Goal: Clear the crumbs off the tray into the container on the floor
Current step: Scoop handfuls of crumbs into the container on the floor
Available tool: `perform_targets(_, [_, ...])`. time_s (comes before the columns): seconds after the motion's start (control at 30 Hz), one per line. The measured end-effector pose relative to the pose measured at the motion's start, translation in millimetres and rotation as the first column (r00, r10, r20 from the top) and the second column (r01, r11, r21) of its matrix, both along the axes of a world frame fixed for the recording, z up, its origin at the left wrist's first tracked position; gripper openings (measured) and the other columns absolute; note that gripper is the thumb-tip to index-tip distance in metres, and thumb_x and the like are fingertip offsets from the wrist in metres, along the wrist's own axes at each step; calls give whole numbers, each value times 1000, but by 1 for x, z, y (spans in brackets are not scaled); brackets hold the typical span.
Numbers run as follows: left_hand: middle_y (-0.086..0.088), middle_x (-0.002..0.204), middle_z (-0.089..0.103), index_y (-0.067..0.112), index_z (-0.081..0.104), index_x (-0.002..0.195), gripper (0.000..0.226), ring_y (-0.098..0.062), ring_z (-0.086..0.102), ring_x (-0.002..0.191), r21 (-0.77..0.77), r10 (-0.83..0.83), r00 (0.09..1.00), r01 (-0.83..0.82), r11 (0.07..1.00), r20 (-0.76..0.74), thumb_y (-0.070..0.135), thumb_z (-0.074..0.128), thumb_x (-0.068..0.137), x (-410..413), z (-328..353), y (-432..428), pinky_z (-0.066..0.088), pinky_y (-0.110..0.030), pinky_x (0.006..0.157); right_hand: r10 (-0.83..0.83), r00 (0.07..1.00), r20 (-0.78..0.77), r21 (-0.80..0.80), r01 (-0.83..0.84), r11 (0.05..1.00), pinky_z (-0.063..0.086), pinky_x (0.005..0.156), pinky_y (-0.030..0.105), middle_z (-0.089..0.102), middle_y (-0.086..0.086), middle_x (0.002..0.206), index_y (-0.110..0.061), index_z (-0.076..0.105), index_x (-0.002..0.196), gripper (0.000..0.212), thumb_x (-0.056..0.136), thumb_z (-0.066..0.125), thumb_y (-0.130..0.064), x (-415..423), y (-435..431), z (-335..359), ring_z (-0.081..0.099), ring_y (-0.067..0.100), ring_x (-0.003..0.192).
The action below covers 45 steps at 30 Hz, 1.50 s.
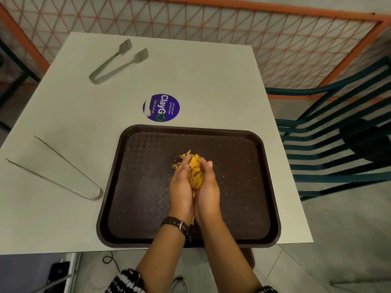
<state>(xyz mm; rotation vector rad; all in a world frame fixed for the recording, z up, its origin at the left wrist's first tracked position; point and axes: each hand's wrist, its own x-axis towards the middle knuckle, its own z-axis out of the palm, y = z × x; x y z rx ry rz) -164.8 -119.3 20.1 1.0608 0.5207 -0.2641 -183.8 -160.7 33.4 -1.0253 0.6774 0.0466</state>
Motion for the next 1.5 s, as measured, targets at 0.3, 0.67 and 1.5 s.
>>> perform_targets(0.3, [-8, 126, 63, 15, 66, 116, 30, -25, 61, 115, -292, 85, 995, -98, 951, -59, 22, 50, 91, -34, 3, -12, 42, -43, 105, -121, 992, 17, 147, 117, 982, 50, 97, 37, 69, 10, 115, -13, 60, 121, 41, 98, 37, -38, -36, -13, 20, 67, 21, 105])
perform_targets(0.67, [-13, 121, 65, 9, 64, 117, 29, -25, 64, 110, -319, 77, 995, -95, 943, -68, 17, 52, 92, -120, 40, -63, 47, -42, 100, -157, 986, 63, 156, 146, 977, 56, 84, 26, 70, 8, 112, -14, 60, 120, 42, 99, 34, -40, -120, -67, 34, 69, 16, 100])
perform_targets(1.5, [-2, 75, 74, 11, 68, 91, 18, -16, 70, 76, -245, -30, 952, -48, 968, -304, 16, 50, 92, -238, -219, -152, 57, -28, 73, -299, 939, -168, 182, 328, 927, 48, 96, 36, 66, 15, 106, -7, 62, 101, 40, 100, 33, -36, -238, -150, -241, 61, 27, 104])
